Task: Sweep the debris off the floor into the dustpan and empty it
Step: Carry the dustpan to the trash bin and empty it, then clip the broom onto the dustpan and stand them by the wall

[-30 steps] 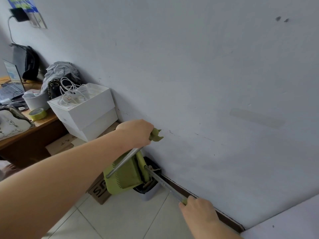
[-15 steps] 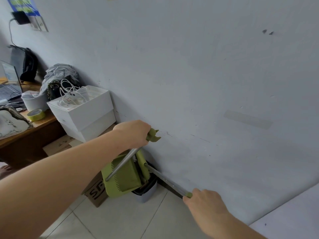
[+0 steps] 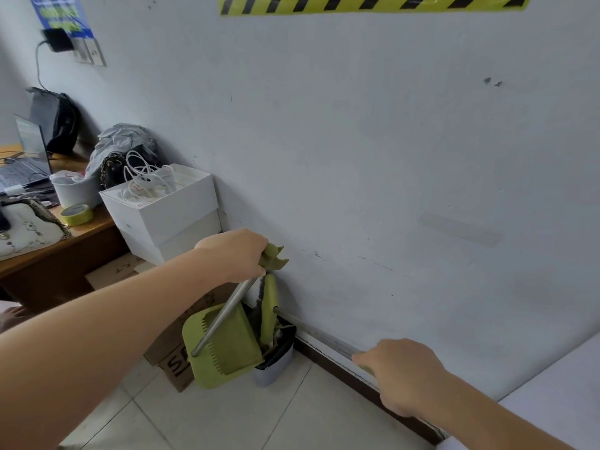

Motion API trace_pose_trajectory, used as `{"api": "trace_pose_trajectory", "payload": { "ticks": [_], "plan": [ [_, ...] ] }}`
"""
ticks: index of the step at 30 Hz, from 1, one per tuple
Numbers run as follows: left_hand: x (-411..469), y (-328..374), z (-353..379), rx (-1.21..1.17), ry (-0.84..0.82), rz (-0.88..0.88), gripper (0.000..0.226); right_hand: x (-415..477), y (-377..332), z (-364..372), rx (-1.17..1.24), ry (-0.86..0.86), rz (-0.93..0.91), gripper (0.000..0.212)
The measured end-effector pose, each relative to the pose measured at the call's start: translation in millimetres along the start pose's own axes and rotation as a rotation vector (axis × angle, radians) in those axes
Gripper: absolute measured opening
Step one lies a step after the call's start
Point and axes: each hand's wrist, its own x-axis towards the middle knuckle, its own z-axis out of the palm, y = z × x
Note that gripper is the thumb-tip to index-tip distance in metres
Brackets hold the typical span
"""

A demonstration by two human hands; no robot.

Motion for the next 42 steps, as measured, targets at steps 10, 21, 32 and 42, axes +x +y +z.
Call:
{"api": "trace_pose_trajectory", "payload": {
  "ticks": [10, 21, 32, 42],
  "plan": [
    [-36.3, -15.3, 9.5, -0.038, -0.011, -0.057, 0.017, -6.7, -8.4, -26.0, 0.250, -0.206, 0.040, 0.050],
    [-71.9, -23.9, 27.2, -0.074, -0.015, -0.090, 0.016, -6.6, -31.6, -71.4, 0.620, -0.278, 0.084, 0.040],
    [-83.7, -31.5, 49.2, -0.185, -0.035, -0.066, 0.014, -1.2, -52.5, -110.2, 0.912, -0.352, 0.112, 0.042],
    [-99.2, -38.4, 72.6, -0.235, -0.065, -0.026, 0.011, -5.8, -66.4, -115.0, 1.043, -0.467, 0.188, 0.042]
  ]
}}
